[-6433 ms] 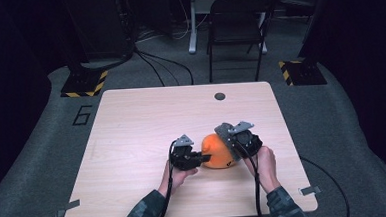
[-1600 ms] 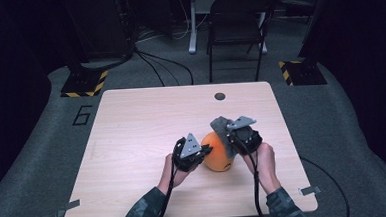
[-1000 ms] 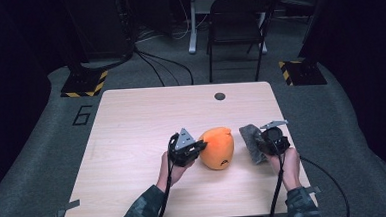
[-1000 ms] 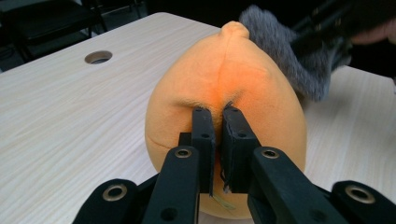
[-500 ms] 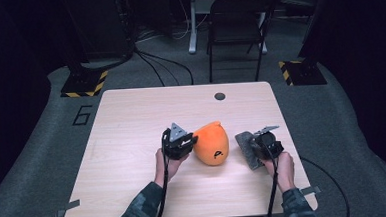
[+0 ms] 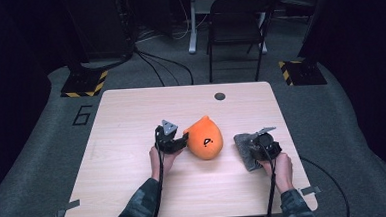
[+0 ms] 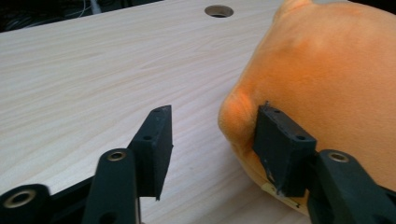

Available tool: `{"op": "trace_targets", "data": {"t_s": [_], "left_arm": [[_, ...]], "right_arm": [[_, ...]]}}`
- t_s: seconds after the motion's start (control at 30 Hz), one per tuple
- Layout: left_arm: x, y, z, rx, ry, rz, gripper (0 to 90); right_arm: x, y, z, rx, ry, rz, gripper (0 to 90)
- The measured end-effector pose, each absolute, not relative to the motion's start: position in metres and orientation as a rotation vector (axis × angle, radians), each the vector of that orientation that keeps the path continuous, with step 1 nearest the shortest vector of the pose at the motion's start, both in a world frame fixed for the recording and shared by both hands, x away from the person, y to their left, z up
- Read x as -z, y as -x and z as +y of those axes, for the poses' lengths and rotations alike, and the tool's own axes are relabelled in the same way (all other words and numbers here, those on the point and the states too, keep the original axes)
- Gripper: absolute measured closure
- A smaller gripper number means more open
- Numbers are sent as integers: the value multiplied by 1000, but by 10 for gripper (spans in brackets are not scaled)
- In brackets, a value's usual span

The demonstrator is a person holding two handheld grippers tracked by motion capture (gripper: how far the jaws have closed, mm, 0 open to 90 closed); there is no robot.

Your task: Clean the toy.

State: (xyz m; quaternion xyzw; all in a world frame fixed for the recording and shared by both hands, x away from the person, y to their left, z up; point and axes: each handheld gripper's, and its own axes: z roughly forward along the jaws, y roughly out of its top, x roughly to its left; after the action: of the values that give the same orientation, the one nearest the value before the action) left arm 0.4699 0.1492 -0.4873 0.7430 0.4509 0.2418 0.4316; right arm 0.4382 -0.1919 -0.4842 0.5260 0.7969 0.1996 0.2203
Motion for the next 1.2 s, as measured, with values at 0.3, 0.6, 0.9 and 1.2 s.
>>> {"op": "trace_targets", "data": {"t_s": [0.3, 0.6, 0.9, 1.2], "left_arm": [[479, -470, 157, -596, -1857, 1140, 286], [462, -457, 175, -603, -1861, 1112, 157], [480, -424, 210, -601, -1939, 1118, 154], [508, -396, 251, -605, -2043, 1188, 153]], "right_arm": [[473, -430, -199, -650, -1420, 2156, 189], [464, -414, -211, -724, -1393, 2158, 61], [465, -378, -229, -785, -1356, 2157, 14], [506, -350, -254, -708, -1353, 2214, 0]]}}
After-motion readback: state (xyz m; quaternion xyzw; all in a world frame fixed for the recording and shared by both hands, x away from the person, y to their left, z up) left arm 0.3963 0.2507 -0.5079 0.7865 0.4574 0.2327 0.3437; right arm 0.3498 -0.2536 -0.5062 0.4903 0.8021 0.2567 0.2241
